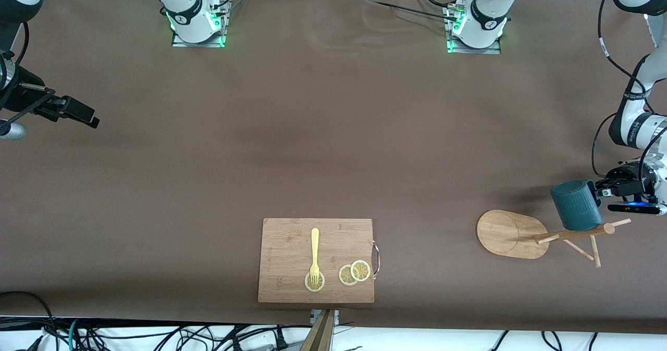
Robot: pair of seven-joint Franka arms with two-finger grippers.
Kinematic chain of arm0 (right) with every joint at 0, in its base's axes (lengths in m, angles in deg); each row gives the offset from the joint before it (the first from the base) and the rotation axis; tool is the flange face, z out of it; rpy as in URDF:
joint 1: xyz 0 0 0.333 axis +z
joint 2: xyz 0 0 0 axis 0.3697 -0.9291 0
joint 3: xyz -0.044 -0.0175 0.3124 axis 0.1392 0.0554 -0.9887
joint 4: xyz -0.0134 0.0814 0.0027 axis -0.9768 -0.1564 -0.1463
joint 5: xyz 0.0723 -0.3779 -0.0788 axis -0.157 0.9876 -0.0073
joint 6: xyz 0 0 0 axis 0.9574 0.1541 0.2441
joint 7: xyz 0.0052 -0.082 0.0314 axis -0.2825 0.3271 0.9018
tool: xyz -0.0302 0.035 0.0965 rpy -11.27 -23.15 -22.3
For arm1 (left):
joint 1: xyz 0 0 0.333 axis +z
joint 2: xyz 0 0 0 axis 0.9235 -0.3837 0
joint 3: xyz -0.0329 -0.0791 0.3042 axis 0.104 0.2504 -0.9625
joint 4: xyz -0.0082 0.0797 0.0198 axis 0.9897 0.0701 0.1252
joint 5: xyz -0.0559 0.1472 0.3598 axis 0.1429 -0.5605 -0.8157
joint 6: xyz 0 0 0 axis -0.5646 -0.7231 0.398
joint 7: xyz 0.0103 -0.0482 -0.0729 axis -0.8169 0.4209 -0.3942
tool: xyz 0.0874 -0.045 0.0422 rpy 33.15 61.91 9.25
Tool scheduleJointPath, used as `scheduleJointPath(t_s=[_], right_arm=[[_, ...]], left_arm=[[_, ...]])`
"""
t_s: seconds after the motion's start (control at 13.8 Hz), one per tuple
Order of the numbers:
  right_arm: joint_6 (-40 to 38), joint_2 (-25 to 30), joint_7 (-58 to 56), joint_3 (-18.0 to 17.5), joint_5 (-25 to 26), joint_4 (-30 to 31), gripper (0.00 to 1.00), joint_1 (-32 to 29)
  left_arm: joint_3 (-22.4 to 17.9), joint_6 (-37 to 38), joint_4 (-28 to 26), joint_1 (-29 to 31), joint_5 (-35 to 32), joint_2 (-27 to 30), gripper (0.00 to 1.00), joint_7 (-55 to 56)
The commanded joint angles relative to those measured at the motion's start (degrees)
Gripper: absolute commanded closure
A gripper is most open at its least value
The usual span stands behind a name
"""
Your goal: Pass cup and hang on rack
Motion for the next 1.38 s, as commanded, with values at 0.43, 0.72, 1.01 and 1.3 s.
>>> scheduleJointPath(t_s=[0.43, 0.72, 1.01, 1.3], right_arm=[[-0.4, -0.3, 0.4, 0.5, -0.1, -0.8, 0.0, 0.5], [-0.4, -0.3, 0.4, 0.5, -0.1, -0.8, 0.0, 0.5], [-0.4, -0.3, 0.4, 0.5, -0.1, -0.8, 0.0, 0.5], [-0.4, -0.3, 0.3, 0.5, -0.1, -0.8, 0.0, 0.5]], left_arm=[[-2.8, 0.7, 4.6, -2.1, 1.7, -2.1, 0.0, 0.3], [-7.3, 6.0, 4.5, -2.0, 1.5, -1.3, 0.0, -0.3], [-11.6, 10.7, 6.6, -2.0, 0.6, -0.9, 0.0, -0.3], [-12.1, 11.8, 12.4, -1.4, -6.5, 0.2, 0.0, 0.3]])
